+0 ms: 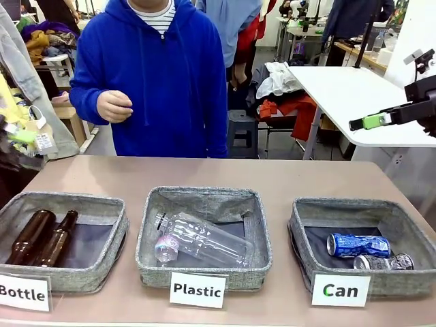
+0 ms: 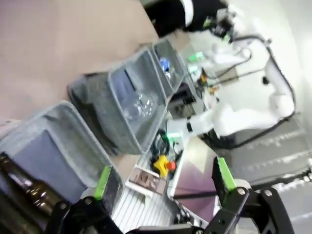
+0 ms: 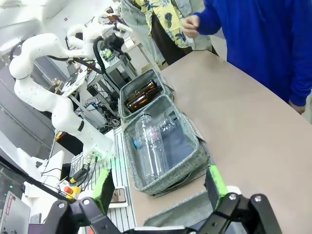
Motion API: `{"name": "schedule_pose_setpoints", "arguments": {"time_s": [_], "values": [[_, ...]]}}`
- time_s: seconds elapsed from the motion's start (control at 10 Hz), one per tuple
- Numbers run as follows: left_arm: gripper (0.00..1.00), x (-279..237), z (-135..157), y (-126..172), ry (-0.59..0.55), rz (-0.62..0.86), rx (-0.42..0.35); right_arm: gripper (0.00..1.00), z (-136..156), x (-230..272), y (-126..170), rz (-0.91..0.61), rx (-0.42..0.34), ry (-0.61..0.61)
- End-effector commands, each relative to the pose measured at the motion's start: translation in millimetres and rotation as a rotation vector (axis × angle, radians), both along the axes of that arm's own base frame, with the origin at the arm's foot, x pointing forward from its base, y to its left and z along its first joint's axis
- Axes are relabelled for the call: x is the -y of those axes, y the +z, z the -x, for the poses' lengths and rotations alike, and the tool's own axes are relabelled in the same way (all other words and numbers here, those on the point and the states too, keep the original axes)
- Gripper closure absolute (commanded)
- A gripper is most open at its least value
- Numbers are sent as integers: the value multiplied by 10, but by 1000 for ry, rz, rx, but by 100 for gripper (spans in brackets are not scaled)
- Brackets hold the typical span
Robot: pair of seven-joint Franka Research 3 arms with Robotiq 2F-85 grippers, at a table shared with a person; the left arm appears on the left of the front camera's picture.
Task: Sort the can waste into the basket.
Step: Pick up the can waste from the table and place it in the right Fabric basket.
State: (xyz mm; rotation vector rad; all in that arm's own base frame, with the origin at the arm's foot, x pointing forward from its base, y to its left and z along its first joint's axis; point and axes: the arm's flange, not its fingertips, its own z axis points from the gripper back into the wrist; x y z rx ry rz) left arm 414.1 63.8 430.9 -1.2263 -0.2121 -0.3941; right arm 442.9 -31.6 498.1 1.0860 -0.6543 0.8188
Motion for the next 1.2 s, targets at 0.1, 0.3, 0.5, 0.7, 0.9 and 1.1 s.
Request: {"name": "schedule_pose_setpoints", "arguments": {"time_s": [0.1,0.3,0.5,0.7,0.9,1.1], "values": [[0,0,0,0,0,0,0,0,12,3,25,13,-5,-15],[0,0,0,0,0,0,0,0,12,3,25,13,-5,-15],[0,0,0,0,0,0,0,0,12,3,25,13,-5,-15],[0,0,0,0,0,0,0,0,12,3,25,13,-5,-15],[0,0,0,0,0,0,0,0,12,3,25,13,-5,-15],[0,0,0,0,0,0,0,0,12,3,25,13,-5,-15]]}}
